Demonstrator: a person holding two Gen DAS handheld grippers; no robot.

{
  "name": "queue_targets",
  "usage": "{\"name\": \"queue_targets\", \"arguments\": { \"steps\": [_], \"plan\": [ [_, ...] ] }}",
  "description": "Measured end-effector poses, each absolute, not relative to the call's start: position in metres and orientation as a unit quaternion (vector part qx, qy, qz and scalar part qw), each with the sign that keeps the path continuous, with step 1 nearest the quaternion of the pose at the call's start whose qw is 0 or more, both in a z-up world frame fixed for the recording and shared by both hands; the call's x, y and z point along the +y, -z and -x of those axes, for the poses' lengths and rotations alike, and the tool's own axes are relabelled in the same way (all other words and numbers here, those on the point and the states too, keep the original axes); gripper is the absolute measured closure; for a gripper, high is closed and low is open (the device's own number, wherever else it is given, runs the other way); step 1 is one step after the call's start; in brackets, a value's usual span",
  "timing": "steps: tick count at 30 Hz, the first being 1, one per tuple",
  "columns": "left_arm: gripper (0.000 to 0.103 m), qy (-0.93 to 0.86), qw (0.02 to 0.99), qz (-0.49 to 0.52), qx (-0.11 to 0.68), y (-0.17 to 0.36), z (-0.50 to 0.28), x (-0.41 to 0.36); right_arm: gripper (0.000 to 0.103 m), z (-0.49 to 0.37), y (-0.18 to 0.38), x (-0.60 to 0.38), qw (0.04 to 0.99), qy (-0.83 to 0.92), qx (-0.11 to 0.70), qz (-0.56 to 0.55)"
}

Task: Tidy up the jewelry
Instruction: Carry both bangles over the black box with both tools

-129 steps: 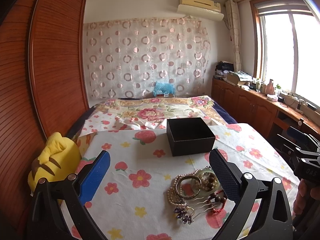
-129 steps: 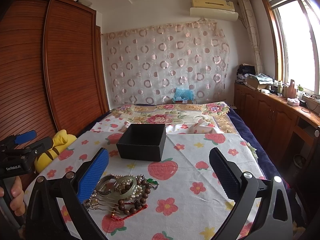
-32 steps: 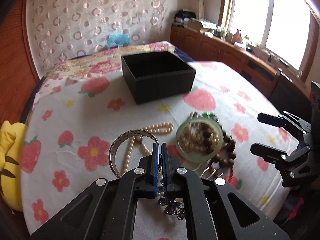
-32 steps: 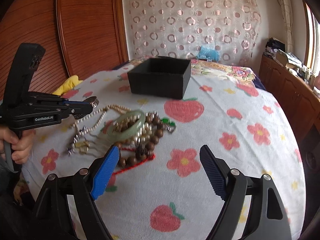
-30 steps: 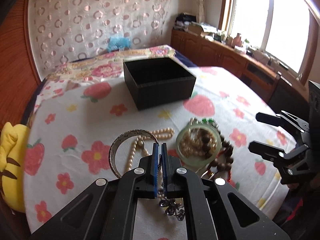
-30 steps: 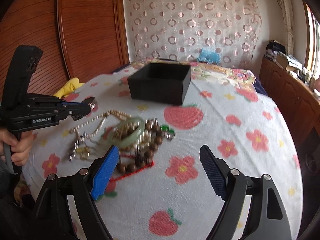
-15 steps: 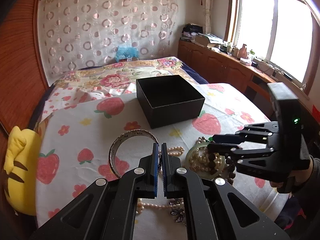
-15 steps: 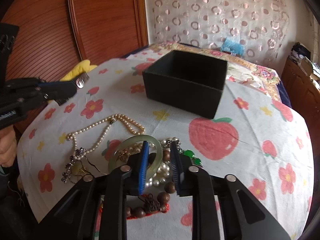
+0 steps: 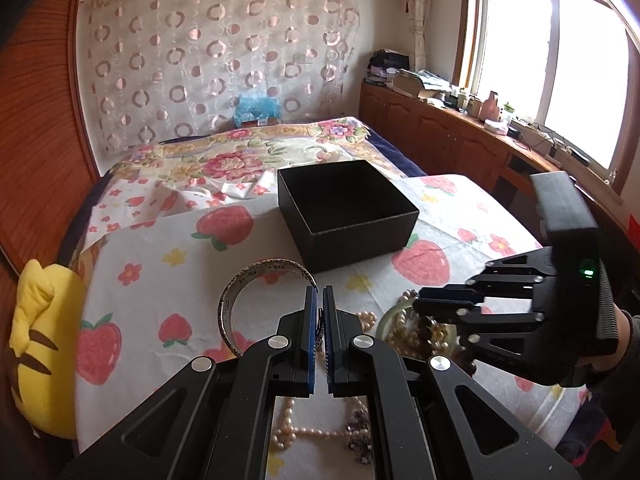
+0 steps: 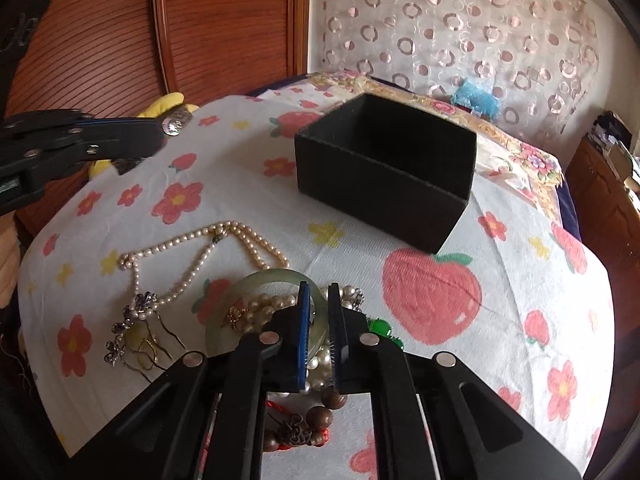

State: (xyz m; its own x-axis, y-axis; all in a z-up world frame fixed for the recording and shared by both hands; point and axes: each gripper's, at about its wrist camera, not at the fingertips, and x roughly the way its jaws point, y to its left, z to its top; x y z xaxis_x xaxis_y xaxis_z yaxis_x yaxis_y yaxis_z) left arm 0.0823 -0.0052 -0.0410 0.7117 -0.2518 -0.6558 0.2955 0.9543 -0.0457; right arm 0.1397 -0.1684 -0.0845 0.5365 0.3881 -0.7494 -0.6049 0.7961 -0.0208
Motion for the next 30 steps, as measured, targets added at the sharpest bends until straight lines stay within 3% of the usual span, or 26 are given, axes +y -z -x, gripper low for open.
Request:
{"name": "queue_targets", "arguments": {
  "steps": [14,30],
  "plan": [
    [0.1,0.165,0.926,-0.046,0.336,0.019,-0.142,-0.042,0.094,-0.171,0.038,-0.225,0.906,-0.253,0.324,0.104],
    [0.098,0.159,0.914,-0.047,0.37,0.035,-0.229,-0.071,0.094,-0.229,0.022,-0.261,0.92,-0.209,0.32,0.081]
  ]
}}
